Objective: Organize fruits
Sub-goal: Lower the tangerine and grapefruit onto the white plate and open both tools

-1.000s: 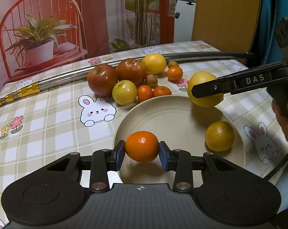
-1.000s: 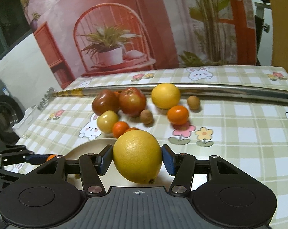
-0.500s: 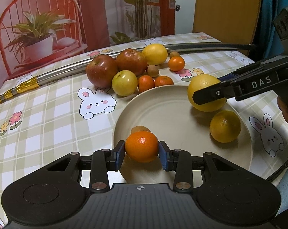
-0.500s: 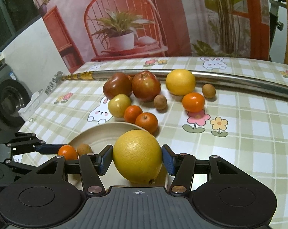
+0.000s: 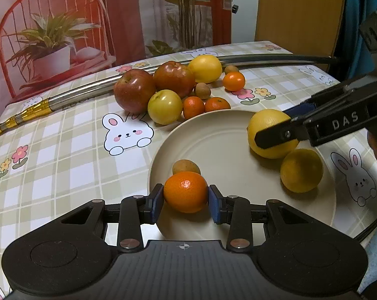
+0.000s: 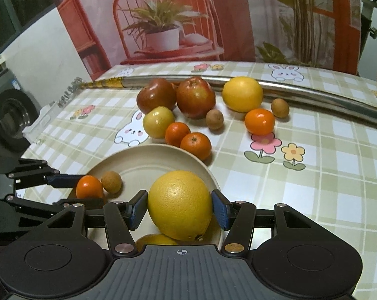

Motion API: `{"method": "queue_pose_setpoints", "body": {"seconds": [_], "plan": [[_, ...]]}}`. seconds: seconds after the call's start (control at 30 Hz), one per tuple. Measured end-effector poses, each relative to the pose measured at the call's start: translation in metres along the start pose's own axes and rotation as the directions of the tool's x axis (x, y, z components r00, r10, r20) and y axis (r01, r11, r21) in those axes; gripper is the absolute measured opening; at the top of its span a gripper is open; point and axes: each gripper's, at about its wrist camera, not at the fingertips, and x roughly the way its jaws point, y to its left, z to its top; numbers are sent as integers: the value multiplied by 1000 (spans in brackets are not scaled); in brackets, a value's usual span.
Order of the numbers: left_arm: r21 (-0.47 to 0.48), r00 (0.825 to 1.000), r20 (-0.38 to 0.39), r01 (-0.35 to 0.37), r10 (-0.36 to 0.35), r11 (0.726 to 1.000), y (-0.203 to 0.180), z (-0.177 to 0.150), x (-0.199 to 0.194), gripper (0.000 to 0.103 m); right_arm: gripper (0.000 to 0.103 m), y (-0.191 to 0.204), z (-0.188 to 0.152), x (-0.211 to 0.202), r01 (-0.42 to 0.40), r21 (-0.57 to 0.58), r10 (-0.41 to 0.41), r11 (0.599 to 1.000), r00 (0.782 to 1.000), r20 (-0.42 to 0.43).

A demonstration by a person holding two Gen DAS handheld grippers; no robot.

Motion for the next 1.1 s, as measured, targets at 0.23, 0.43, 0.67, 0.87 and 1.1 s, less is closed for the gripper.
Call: {"method": "queue_pose_setpoints", "body": {"seconds": [0.23, 0.43, 0.67, 0.87, 1.1], "plan": [[-3, 1000, 4, -3, 3, 1000, 0, 1, 1, 41, 52, -1, 1, -2, 0, 0, 0, 1000, 1000, 7], [-6, 1000, 5, -2, 2, 1000, 0, 1, 2, 41, 52, 0, 1, -2, 0, -1, 0, 1000, 1000, 7], [-38, 1000, 23, 5, -4, 999, 5, 3, -4, 41, 52, 0, 1, -4, 4, -4, -4, 1000, 1000, 14], [-85, 997, 77, -3, 9, 996, 22, 19, -18, 41, 52, -4, 8, -16, 14, -3, -14, 1000, 996, 83], [-162, 994, 104, -26, 44, 986, 53, 45, -25, 41, 52, -22, 18, -30, 72, 47, -79, 996, 984, 162]]}}
